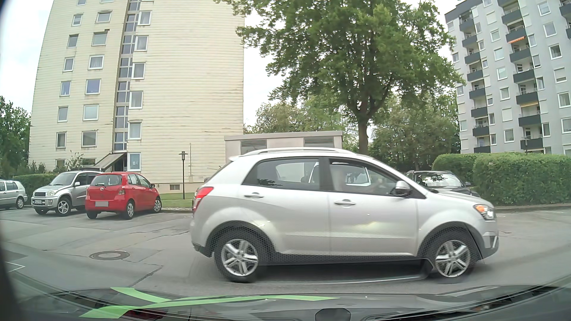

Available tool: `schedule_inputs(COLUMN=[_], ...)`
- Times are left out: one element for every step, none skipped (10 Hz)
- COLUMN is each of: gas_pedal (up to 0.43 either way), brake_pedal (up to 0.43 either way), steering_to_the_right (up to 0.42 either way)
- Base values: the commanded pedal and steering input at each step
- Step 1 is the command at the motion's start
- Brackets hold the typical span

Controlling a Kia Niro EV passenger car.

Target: Follow the waypoints while adhering to traffic rules and regulations

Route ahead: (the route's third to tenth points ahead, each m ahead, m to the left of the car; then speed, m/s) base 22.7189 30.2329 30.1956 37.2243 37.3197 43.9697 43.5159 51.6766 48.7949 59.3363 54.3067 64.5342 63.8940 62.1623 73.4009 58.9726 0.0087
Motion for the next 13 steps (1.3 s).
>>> schedule_inputs(gas_pedal=[0.000,0.000,0.000,0.000,0.000,0.000,0.000,0.000,0.000,0.000,0.000,0.000,0.000], brake_pedal=[0.244,0.238,0.238,0.201,0.183,0.165,0.146,0.146,0.140,0.122,0.098,0.085,0.073], steering_to_the_right=[-0.354,-0.354,-0.354,-0.355,-0.354,-0.355,-0.355,-0.354,-0.355,-0.355,-0.354,-0.355,-0.355])
